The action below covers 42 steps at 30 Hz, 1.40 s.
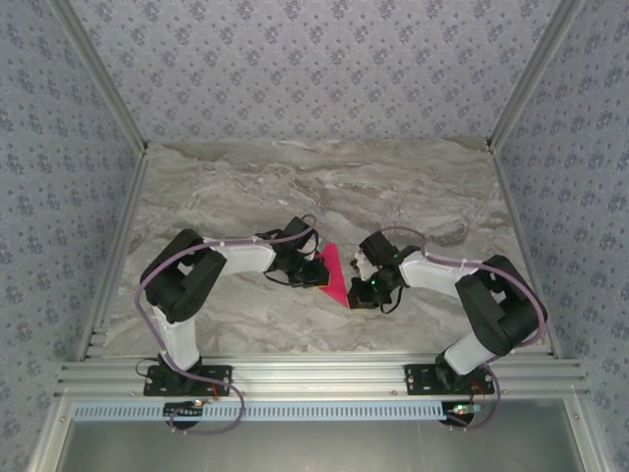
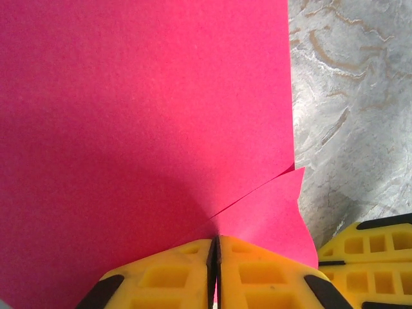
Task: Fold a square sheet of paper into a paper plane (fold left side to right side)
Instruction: Third fold the triangle at the center of the table.
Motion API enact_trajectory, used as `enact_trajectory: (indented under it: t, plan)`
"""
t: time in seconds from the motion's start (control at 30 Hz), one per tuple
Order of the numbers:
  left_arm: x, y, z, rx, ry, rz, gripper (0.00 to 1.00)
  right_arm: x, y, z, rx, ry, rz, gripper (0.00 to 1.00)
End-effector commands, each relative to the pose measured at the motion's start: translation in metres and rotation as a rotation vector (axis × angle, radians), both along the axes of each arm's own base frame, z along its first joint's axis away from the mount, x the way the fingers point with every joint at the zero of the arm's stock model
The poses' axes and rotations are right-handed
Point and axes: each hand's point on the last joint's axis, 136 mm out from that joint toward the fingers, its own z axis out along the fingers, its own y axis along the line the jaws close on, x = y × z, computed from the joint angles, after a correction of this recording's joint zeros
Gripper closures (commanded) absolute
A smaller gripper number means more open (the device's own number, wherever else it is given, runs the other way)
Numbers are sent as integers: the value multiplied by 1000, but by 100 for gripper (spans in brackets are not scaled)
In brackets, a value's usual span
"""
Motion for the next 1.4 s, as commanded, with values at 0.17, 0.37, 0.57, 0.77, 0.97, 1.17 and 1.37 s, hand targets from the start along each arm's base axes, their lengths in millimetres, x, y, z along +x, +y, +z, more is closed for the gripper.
enact_trajectory:
  t: [0.17,0.37,0.57,0.77,0.97,1.17,1.37]
  plan:
    - [-5,37,-39,200,31,34,89,4,-2,34,18,-48,-12,93]
    - [-3,36,-37,195,29,33,89,9,25,24,105,-4,-1,93]
    - [-3,35,-36,196,28,30,89,7,32,11,122,33,9,93]
    - [-2,35,-35,196,24,30,89,4,19,2,36,34,21,93]
    - [-1,33,-30,195,17,21,89,-9,-5,-23,-95,92,29,93]
    - [6,22,2,119,-39,8,86,-19,-22,-36,-186,125,37,98]
    - [-11,5,40,15,-121,-36,90,-18,-28,-41,-209,129,26,100]
